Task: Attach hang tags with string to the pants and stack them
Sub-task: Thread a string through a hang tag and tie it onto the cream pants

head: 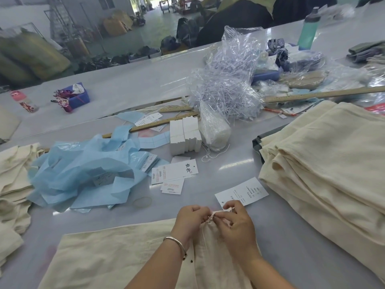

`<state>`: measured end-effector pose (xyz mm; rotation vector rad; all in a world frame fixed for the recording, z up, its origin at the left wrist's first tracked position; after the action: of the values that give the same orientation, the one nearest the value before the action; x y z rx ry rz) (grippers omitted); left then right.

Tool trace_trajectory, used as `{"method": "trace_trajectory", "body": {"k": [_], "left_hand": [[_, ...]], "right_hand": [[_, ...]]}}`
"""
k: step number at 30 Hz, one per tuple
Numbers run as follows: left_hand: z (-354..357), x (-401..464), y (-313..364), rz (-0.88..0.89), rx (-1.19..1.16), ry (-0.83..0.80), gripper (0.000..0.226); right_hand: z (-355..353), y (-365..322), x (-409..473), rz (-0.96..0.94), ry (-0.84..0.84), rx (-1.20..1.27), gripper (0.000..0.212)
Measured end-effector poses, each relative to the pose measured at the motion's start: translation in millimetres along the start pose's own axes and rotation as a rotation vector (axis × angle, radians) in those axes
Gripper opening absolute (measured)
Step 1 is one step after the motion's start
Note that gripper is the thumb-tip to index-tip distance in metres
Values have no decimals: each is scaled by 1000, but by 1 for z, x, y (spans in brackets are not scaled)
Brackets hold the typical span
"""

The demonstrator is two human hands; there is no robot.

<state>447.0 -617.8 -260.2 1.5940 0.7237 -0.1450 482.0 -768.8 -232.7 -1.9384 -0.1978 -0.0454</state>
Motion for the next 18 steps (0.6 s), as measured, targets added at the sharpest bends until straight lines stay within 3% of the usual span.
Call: {"method": "trace_trajectory", "body": {"k": [2,4,6,9,11,13,18], "left_hand": [[-2,0,2,7,-56,37,25],[-5,0,3,5,-90,66,21],[-5,1,5,3,-160,59,20],[1,3,13,10,-293,-3,10],[7,3,17,-3,-395,-40,8],[10,1,21,-11,-446,-60,9],[3,-5,45,119,-310,-92,8]], "right_hand": [[-8,8,4,70,-16,129,31],[-30,13,12,79,55,97,40],[-43,14,27,13,54,-193,52],[-24,25,49,-31,-230,-573,68],[-10,32,57,-49,-385,-696,64],[-5,32,64,-95,-429,-762,54],[-28,-10,87,-106,-254,-534,31]]}}
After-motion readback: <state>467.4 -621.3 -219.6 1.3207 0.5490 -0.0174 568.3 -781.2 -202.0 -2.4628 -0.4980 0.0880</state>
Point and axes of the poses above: each hand's wrist, its own x-axis towards the middle knuckle, its own z-axis out of the palm, y = z × x, the point moved 10 cm from there along x, towards the middle knuckle, and after that the axes turned 3 degrees about z, right-handed, at the moved point
